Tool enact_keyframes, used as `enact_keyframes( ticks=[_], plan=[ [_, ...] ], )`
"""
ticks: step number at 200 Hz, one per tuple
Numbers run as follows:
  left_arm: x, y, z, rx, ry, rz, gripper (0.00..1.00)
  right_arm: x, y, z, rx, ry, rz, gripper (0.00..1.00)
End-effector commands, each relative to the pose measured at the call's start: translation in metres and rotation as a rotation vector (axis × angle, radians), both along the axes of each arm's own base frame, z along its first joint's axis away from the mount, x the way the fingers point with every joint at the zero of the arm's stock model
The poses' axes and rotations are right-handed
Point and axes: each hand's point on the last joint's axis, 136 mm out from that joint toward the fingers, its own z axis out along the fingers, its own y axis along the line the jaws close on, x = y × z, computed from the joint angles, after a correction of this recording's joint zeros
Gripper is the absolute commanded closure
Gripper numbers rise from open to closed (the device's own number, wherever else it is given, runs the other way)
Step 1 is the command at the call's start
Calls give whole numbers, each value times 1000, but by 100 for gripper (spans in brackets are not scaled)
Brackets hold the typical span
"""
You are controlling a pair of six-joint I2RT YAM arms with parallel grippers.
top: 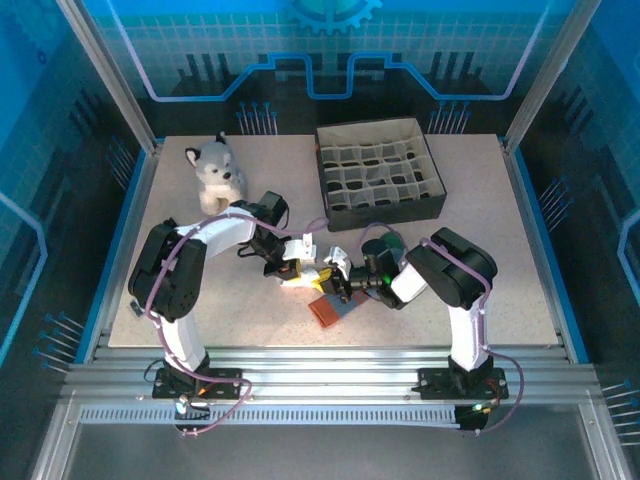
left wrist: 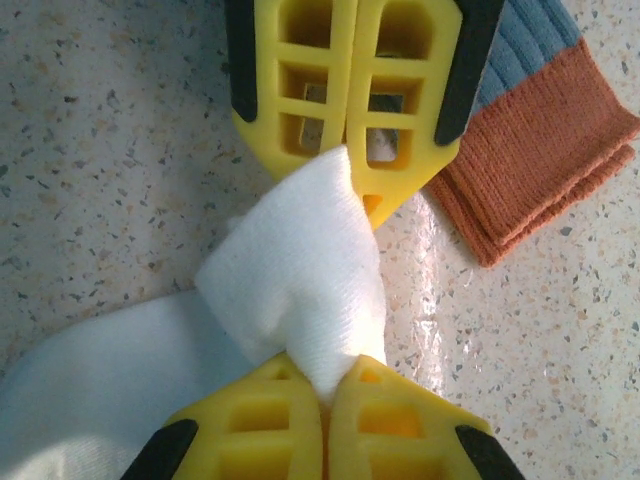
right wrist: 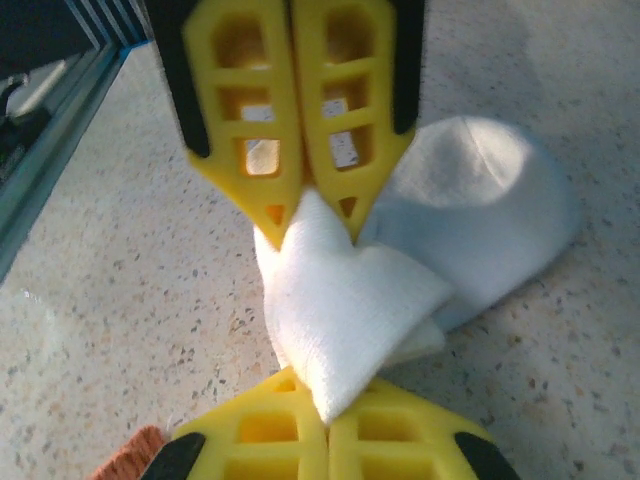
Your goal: Roll the socks
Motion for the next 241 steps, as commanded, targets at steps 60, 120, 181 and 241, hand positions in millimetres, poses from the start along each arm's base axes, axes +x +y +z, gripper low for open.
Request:
enact_keyframes(
  ticks=[60,120,181,241],
  plan=[
    [11,-6,29,-72,-96,177,65,-16,1,-2,-107,-114,27,100],
    [43,17,69,-43,-158,611,53,-33,4,-10,-220,-161,95,100],
    [44,68,50,-41,180,1379,55,-42,10,-4,-286,-46,156,100],
    [32,64,-13,-60,415,1528,56,-53,13,-7,-347,196,196,100]
  ],
)
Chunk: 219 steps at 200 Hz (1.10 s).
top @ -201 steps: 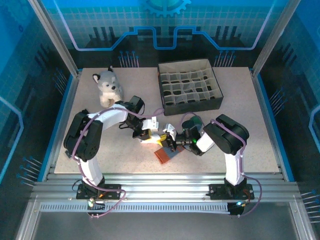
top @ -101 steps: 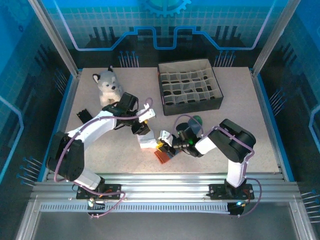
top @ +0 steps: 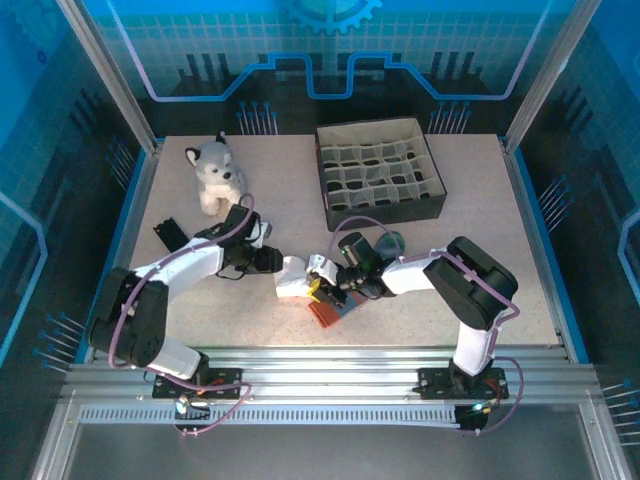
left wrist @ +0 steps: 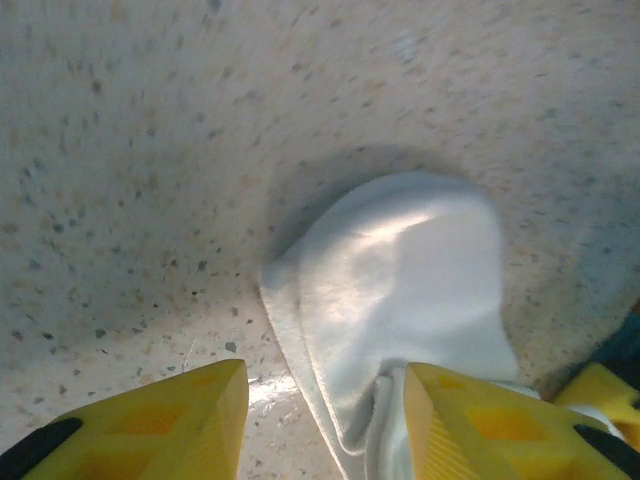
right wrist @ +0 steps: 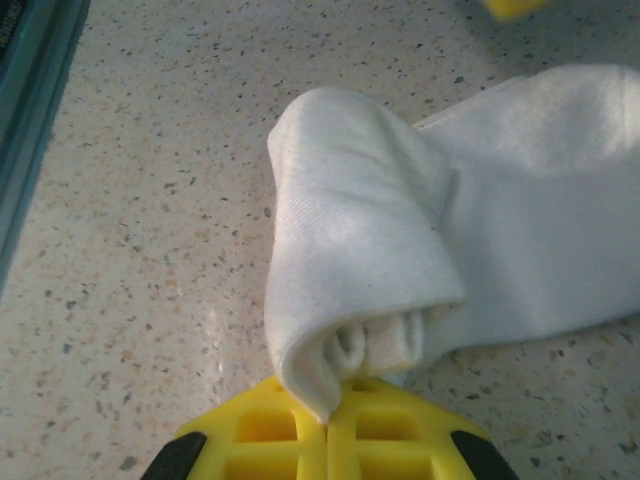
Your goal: Roll the socks
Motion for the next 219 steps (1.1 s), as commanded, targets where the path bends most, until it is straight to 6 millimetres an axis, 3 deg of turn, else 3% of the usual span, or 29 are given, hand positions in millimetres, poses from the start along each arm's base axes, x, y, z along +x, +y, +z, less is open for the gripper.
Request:
enact_keyframes(
  ticks=[1,29,46,85,107,143,160,180,198,219],
  plan=[
    [11,-6,-12,-80,33,110,56,-22,-3,-8,-64,173,31,100],
    [20,-15,-25,-135,51,119,58,-29,-9,-16,-116,251,29,100],
    [28,-24,-27,-175,54,101,61,-21,-6,-12,-131,283,12,100],
    [44,-40,-16,-227,-8,0,67,-10,-12,-12,-165,404,-58,100],
    [54,-41,6,-186,-96,-104,62,-6,-14,-12,-200,489,-83,100],
    [63,-39,68,-78,-361,-334,54,0,-16,-8,-227,572,-121,100],
    [59,-34,92,2,-488,-458,53,3,-15,-5,-235,589,-128,100],
    [44,-28,105,93,-607,-595,52,5,-13,-2,-251,620,-135,100],
    [25,-29,104,149,-664,-706,51,8,-13,1,-260,648,-150,100],
    [-6,-47,92,262,-731,-911,51,12,-14,5,-271,670,-164,100]
  ],
)
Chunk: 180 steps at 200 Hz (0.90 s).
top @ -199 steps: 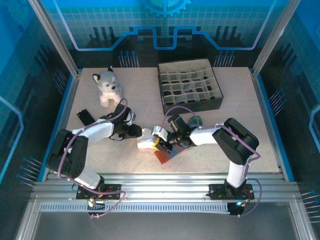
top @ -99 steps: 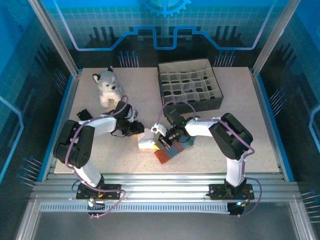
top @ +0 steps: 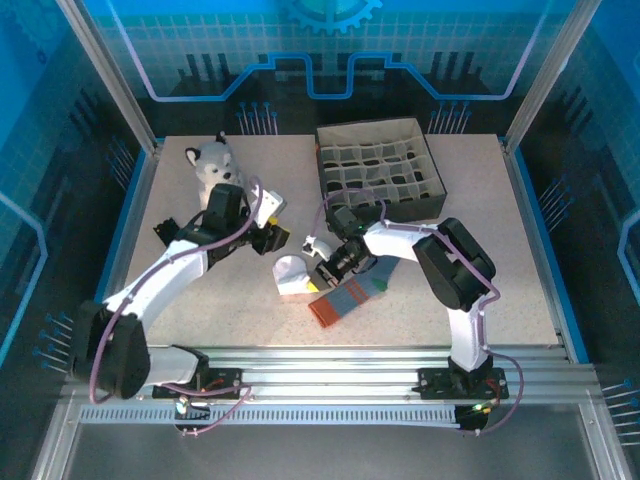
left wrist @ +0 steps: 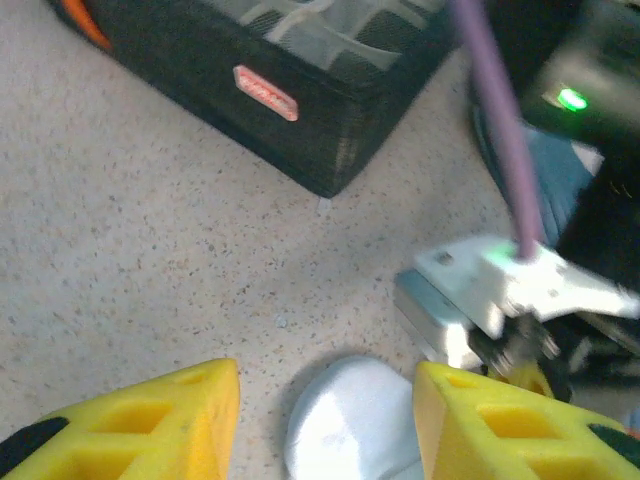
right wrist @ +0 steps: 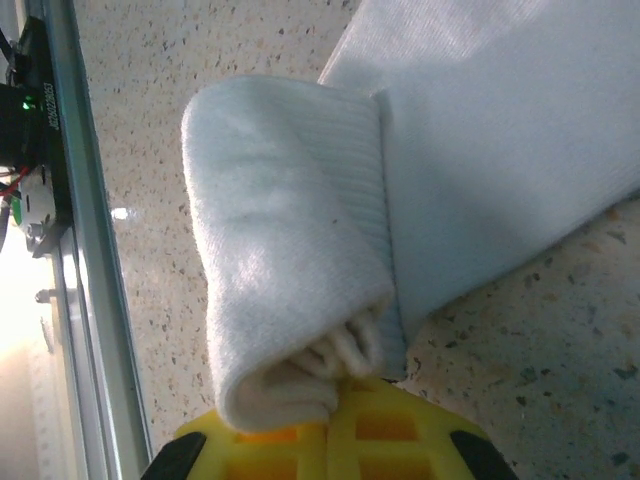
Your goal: Roll the socks
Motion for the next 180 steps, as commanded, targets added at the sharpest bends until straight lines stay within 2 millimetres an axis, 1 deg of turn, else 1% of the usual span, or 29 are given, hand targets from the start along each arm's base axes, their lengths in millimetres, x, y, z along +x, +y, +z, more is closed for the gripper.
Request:
enact_keyframes(
  ticks=[1,8,18,30,44,52,66,99,124,140,159,171,180],
  plan=[
    [-41,-15,-31,238,-111,-247,51,-3,-8,0,-45,107,-31,100],
    [-52,-25,-37,303,-162,-302,51,-2,-8,1,-49,113,-33,100],
    [-62,-33,-44,374,-235,-339,52,-1,-8,2,-56,121,-33,100],
    [-69,-38,-49,428,-313,-342,52,0,-7,2,-62,132,-28,100],
    [-81,-43,-62,492,-377,-386,52,0,-7,2,-67,152,-26,100],
    [-84,-44,-68,540,-413,-386,52,0,-7,2,-68,164,-23,100],
    [-85,-44,-75,606,-434,-376,51,-1,-7,2,-70,186,-18,100],
    [-80,-43,-90,750,-456,-360,50,-1,-10,2,-80,225,-13,100],
    [-73,-46,-94,811,-478,-350,49,-2,-11,3,-82,238,-11,100],
    [-72,-47,-102,834,-460,-358,48,-2,-12,3,-81,245,-12,100],
    [-73,-45,-117,868,-417,-379,47,-1,-13,4,-79,252,-16,100],
    [-75,-43,-126,887,-381,-393,48,-1,-14,4,-77,257,-18,100],
    [-77,-41,-131,893,-356,-396,51,-1,-14,4,-77,263,-20,100]
  ],
)
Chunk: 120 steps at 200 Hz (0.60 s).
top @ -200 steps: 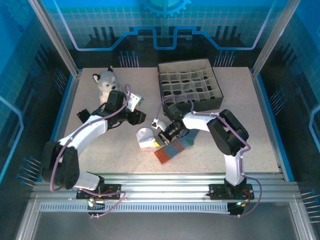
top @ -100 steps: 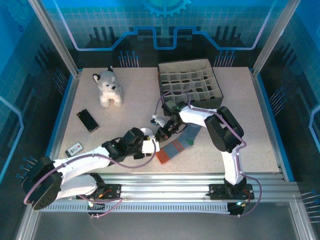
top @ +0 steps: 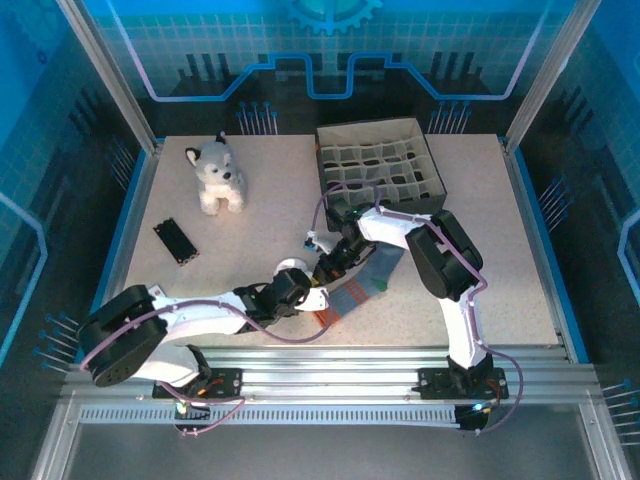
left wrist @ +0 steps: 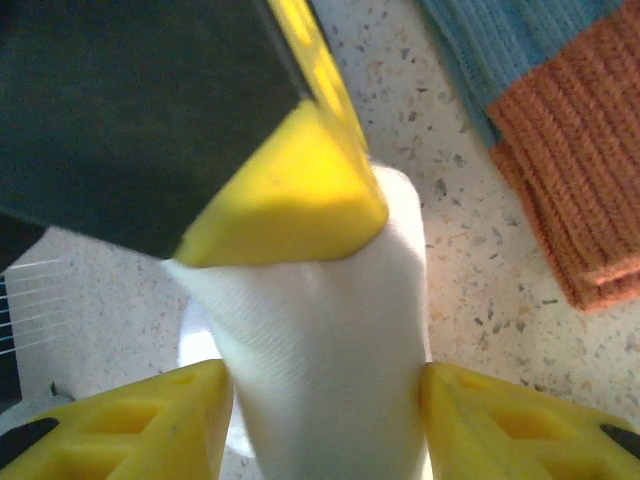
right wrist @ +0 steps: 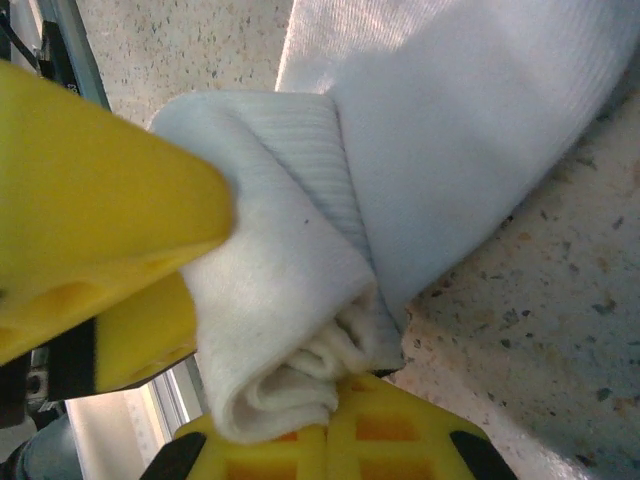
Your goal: Roll the socks
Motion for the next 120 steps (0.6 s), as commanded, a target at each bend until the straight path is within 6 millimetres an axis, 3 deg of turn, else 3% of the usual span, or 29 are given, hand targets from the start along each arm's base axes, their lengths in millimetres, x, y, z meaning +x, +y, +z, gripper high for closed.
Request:
enact_keyframes(
  ticks=[1,10,29,45,83,120],
  plan=[
    [4,1,-4,45,8,19,51,-1,-4,3,4,56,-6,100],
    [2,2,-7,46,29,30,58,0,-4,4,5,57,-8,100],
    [-5,2,-11,38,113,58,100,2,-6,6,3,53,-17,100],
    [-10,0,-11,21,170,90,100,6,-9,10,-1,46,-33,98],
    [-24,-13,-5,-73,375,199,100,31,-24,33,10,-31,-163,67],
    [-25,-19,4,-228,502,401,100,51,-51,56,-15,-94,-327,58]
  ],
)
